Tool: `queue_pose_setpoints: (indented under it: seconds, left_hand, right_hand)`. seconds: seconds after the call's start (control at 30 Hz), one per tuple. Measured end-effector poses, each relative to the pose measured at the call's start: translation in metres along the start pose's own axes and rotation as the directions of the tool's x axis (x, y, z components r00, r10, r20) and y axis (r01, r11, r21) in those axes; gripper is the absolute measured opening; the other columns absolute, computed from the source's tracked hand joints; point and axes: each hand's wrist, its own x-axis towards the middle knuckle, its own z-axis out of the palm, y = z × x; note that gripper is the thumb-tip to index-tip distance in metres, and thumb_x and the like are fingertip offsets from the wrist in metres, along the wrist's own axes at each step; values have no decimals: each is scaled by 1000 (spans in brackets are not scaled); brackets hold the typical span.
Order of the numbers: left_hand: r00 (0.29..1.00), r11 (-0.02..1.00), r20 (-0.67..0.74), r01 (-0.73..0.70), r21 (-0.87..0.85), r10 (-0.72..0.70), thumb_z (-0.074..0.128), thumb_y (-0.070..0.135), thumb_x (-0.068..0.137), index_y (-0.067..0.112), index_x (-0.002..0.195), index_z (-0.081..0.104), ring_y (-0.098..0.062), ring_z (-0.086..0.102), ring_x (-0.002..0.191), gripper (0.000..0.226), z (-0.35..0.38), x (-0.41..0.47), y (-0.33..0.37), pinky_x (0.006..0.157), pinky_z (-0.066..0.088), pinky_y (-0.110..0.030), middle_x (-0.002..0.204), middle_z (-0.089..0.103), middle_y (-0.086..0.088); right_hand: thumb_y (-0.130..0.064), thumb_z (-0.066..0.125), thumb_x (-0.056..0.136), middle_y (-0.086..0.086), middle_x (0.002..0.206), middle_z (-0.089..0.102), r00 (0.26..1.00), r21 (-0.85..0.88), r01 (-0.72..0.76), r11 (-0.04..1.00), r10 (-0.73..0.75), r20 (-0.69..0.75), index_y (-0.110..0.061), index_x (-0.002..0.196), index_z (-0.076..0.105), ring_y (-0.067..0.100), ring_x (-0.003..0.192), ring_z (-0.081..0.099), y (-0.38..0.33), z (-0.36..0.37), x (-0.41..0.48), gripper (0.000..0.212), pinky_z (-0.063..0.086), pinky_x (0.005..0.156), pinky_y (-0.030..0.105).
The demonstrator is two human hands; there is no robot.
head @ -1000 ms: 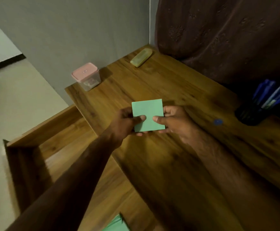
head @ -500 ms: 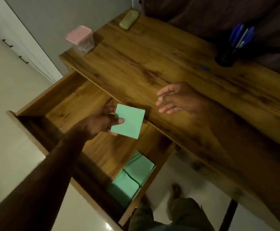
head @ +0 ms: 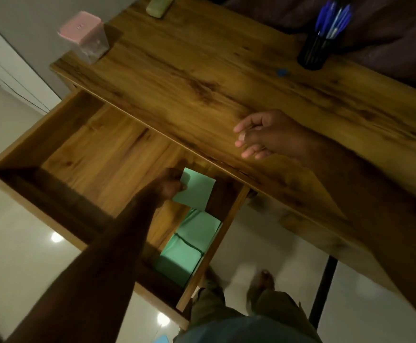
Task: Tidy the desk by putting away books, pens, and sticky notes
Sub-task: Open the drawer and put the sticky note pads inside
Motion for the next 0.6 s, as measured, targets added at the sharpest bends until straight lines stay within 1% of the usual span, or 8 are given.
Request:
queue_pose_setpoints:
  seconds: [0.1,0.17,0.23,0.33,0.4,0.47,0.53,0.6]
  left_hand:
    - [998,1000,-69,-2,0,2,67,1,84,14,122,60,-34,59,109,41,17,10,-1,92,55,-50,121,59,-15]
    - [994,999,-104,-15,48,20,70,3,82,22,119,59,-30,59,105,43,28,14,0,81,57,-43,119,58,-11]
    - [992,986,-109,-50,162,68,73,4,80,21,119,59,-28,60,100,45,38,16,3,72,56,-38,114,59,-9]
    - [983,929,-86,-119,351,159,76,8,77,13,122,58,-30,62,102,49,52,17,5,81,55,-41,114,65,-12]
    - [979,874,-54,-152,462,198,77,12,77,9,120,61,-32,62,107,45,59,17,7,86,53,-42,115,65,-13]
    - [975,790,-10,-173,588,220,76,19,79,8,121,63,-32,58,113,45,64,17,9,91,50,-39,120,62,-13]
    - [977,684,25,-166,710,211,73,31,81,11,128,59,-32,53,118,53,65,20,7,94,46,-39,128,59,-13]
    - [977,598,28,-152,787,212,68,40,82,14,131,55,-33,52,119,57,63,25,2,94,47,-40,132,57,-13]
  right_hand:
    - [-12,66,92,3,97,78,1000,-3,-24,1000,24,-5,-16,117,66,22,86,76,13,-2,-7,25,54,63,27]
    - [-13,70,90,2,96,78,999,1,-39,999,39,-12,-16,116,66,23,88,76,20,-6,-10,26,53,64,27]
    - [-13,71,89,1,95,78,999,4,-46,999,47,-25,-17,114,67,23,88,76,25,-12,-12,26,54,65,27]
    - [-12,71,89,1,94,78,998,17,-48,999,48,-41,-17,114,67,23,87,76,29,-17,-14,25,54,63,27]
    - [-11,70,90,2,94,78,998,23,-45,999,46,-42,-16,115,67,24,88,76,30,-20,-15,26,54,63,27]
    - [-11,71,89,2,95,78,998,30,-42,999,43,-39,-16,114,67,24,88,76,32,-24,-16,26,54,64,28]
    - [-11,70,89,3,96,78,999,35,-36,999,37,-37,-16,114,68,25,89,75,33,-26,-17,26,54,66,29]
    - [-11,70,90,3,96,78,999,37,-30,999,32,-38,-17,115,68,25,89,75,36,-29,-18,25,54,66,30]
